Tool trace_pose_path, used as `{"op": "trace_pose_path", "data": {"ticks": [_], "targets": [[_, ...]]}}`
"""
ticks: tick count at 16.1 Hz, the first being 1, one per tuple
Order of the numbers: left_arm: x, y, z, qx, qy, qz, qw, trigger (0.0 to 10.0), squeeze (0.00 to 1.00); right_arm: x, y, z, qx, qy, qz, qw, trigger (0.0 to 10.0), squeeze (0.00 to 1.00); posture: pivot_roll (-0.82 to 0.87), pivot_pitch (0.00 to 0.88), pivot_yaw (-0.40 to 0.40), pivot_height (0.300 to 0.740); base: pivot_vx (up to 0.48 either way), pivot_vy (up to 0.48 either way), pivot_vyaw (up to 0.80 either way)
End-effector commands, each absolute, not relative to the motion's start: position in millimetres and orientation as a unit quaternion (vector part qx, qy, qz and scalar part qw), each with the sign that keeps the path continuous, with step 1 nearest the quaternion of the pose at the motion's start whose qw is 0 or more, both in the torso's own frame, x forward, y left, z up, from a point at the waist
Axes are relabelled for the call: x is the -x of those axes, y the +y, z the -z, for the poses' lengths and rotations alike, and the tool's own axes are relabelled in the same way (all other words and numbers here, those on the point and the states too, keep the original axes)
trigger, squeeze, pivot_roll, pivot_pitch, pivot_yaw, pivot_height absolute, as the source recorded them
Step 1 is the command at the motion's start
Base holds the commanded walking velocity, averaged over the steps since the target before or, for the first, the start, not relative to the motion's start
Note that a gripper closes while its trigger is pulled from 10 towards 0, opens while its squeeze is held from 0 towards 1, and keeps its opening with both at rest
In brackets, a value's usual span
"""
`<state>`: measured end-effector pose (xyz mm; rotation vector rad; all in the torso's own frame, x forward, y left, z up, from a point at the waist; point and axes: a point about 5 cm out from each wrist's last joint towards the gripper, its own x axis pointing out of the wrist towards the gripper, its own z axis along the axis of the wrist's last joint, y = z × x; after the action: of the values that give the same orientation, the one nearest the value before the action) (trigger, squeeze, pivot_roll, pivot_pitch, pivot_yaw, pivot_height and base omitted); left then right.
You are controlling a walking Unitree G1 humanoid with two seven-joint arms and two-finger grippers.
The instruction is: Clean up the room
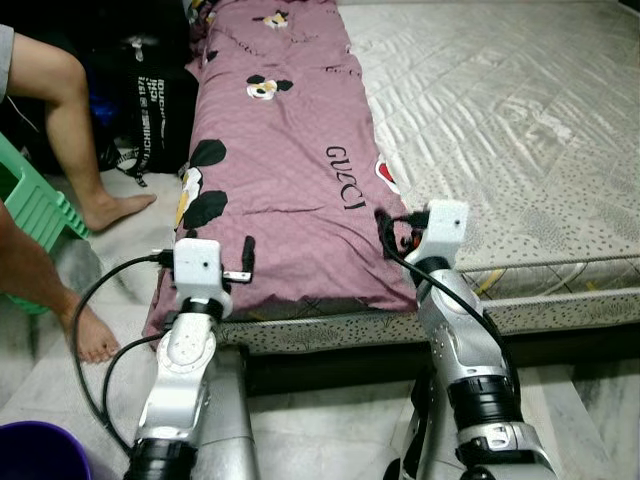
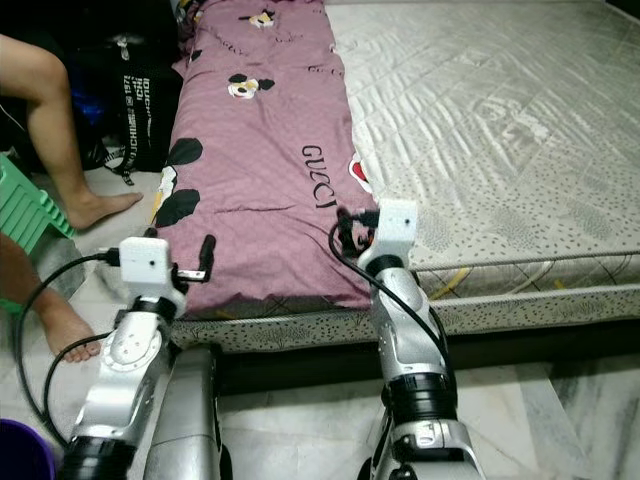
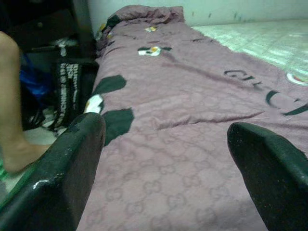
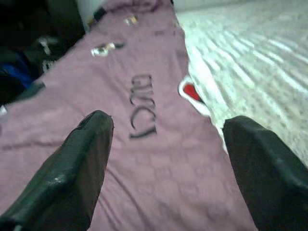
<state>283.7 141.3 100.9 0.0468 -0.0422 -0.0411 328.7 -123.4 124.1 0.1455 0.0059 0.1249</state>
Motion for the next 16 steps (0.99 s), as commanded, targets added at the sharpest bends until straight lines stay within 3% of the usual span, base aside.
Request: {"op": "trace_pose_path", "data": {"ticks": [1, 16], "targets": [[-285.7, 140.1, -102.1, -0.025, -0.025, 0.023, 0.999, 10.0, 0.0, -327.4, -121.5, -133.9, -0.075, -0.025, -0.069, 0.994, 10.0, 0.0, 0.09, 0.0, 0.024, 0.485, 0.0, 0.0, 0.0], [-286.6, 136.9, -98.5, -0.02, -0.023, 0.029, 0.999, 10.0, 0.0, -325.2, -126.0, -137.6, -0.075, -0.04, -0.051, 0.995, 10.0, 0.0, 0.09, 0.0, 0.03, 0.644, 0.0, 0.0, 0.0]]}}
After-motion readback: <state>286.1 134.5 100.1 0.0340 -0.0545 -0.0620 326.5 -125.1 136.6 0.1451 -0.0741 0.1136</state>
